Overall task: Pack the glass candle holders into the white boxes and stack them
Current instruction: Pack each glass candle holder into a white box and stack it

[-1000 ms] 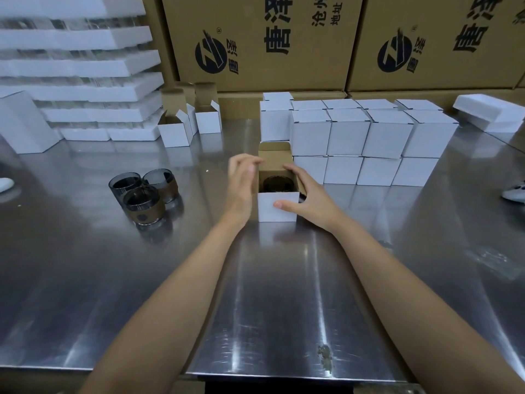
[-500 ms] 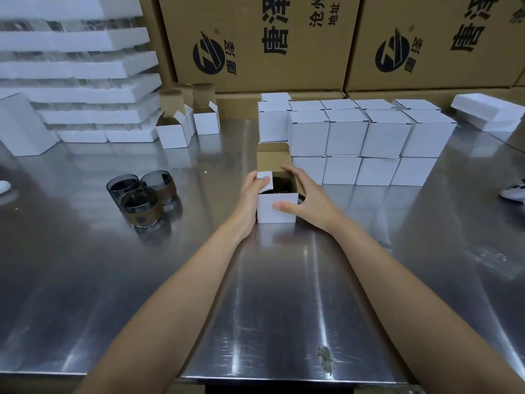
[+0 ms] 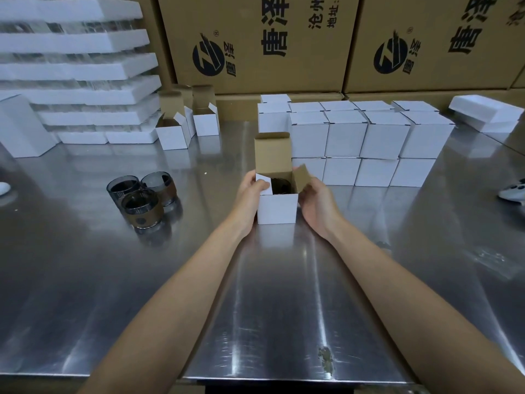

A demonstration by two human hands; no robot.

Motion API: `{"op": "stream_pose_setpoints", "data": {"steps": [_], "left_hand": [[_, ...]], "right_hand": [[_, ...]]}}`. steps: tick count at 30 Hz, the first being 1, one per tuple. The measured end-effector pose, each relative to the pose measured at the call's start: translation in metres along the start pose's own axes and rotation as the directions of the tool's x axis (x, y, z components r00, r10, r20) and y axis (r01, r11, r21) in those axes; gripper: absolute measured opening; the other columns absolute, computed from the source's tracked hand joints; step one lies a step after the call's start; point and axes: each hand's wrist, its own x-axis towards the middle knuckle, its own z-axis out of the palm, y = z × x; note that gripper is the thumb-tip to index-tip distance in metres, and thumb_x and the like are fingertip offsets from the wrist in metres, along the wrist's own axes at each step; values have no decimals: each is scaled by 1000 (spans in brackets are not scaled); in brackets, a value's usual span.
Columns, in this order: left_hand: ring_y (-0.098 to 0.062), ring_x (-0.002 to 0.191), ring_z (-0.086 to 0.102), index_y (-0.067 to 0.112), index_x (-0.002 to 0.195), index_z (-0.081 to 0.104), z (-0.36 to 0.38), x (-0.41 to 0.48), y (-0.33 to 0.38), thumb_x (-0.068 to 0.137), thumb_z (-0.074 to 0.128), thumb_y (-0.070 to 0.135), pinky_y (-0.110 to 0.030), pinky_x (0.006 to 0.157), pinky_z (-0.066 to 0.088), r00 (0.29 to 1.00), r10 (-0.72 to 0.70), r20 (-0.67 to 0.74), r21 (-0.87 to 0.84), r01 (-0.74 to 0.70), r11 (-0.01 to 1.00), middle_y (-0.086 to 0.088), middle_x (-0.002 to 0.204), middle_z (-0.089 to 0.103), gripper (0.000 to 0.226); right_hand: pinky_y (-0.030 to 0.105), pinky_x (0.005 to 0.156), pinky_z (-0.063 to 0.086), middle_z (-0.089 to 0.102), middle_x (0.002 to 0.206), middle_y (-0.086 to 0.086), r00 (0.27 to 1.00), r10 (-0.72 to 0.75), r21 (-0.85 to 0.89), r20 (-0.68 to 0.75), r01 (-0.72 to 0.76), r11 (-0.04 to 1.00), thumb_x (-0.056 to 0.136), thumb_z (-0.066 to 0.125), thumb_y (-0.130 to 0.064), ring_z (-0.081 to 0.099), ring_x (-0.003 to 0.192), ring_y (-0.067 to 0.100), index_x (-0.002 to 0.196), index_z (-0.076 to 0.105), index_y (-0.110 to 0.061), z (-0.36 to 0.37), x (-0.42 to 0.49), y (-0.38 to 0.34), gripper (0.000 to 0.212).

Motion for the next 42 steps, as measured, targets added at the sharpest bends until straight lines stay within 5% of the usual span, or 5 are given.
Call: {"op": "stream_pose_setpoints", "data": {"steps": [6,21,27,35,42], "left_hand": [[-11,80,65,17,108,60,-1,0,-2,89,47,4,-25,69,50,1000,25,-11,3,-25,1000,3,94,68,26],[-12,102,62,26,109,56,-1,-5,-2,88,48,-4,-28,87,49,989,149,5,-39,-149,988,9,106,67,37],[-17,87,64,26,90,57,0,-7,3,78,60,21,-28,68,51,998,56,37,-43,-54,998,1,110,68,13],[-12,84,58,19,93,57,-1,-9,3,84,46,27,-23,73,46,993,101,53,9,-102,995,1,96,65,17],[-14,105,55,26,105,55,-6,-14,-1,82,44,57,-34,98,41,980,147,132,144,-165,976,1,111,57,41]], "right_hand": [[35,98,48,67,122,8,1000,-9,-174,20,12,985,96,51,-7,62,114,22,130,55,-12,5,0,3,35],[45,99,45,64,119,13,993,-94,-215,-78,75,974,85,45,4,59,102,23,120,54,-20,18,1,2,44],[16,62,48,72,95,-8,997,-73,-195,-9,70,978,77,58,-20,66,80,6,99,60,-21,13,-2,1,22],[28,95,42,62,117,-3,993,-44,-227,106,67,972,86,47,-40,57,110,11,107,59,-20,-3,-1,-1,32],[10,81,43,61,109,-14,985,-138,-448,104,170,878,87,61,-43,58,99,-5,114,55,-28,-1,-8,4,32]]}}
